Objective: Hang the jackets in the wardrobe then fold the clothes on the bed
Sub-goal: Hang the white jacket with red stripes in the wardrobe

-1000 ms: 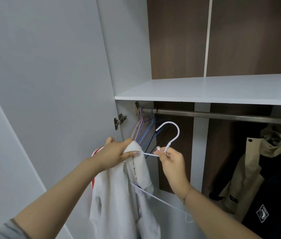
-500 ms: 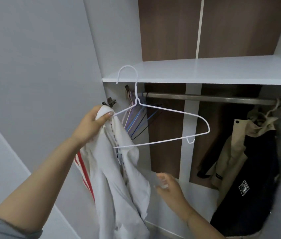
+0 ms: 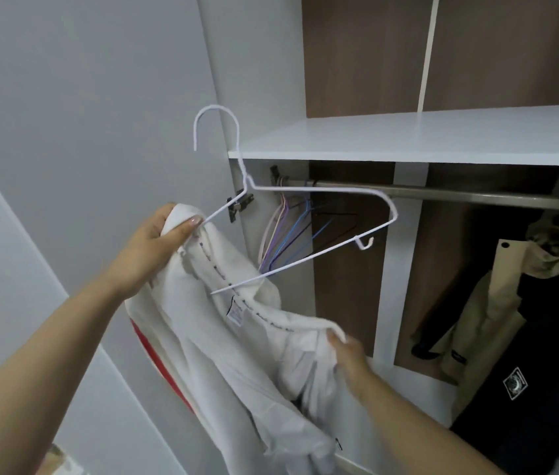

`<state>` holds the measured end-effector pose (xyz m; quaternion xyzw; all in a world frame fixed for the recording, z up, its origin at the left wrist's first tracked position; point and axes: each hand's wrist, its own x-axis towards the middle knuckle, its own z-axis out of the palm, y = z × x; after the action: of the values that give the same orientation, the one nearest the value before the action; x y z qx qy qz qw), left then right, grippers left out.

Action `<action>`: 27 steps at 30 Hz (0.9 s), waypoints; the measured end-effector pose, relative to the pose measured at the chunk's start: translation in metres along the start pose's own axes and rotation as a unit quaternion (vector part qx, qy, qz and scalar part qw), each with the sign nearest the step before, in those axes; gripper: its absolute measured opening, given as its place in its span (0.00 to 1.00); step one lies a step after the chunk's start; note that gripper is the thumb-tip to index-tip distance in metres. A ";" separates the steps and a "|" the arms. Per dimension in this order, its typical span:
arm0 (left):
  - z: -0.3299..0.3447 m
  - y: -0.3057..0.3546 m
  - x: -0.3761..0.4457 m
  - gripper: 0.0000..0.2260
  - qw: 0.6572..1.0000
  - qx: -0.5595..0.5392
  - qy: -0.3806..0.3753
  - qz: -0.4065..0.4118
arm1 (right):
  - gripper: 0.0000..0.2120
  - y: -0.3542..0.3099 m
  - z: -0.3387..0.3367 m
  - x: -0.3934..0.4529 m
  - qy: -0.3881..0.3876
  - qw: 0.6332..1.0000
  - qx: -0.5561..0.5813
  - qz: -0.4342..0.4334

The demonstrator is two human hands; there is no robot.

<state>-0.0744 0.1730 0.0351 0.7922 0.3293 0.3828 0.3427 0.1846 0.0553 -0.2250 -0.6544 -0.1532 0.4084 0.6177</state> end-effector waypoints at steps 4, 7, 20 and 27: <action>-0.018 -0.026 -0.014 0.08 0.995 0.051 -0.081 -0.023 | 0.09 -0.077 -0.054 0.006 0.025 0.997 0.042 -0.062; -0.017 -0.038 -0.021 0.08 0.987 0.052 -0.151 -0.026 | 0.11 -0.124 -0.082 0.004 0.052 0.993 -0.014 -0.104; 0.093 -0.060 -0.015 0.10 0.984 0.138 -0.076 0.082 | 0.08 -0.198 -0.069 -0.080 -0.109 0.974 -0.124 -0.153; 0.107 -0.030 -0.001 0.09 0.988 -0.014 -0.041 0.145 | 0.30 -0.187 -0.100 -0.096 0.053 0.756 -0.561 -0.333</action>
<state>0.0059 0.1575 -0.0401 0.8415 0.1910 0.4006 0.3081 0.2549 -0.0453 -0.0267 -0.8120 -0.5301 -0.0179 0.2436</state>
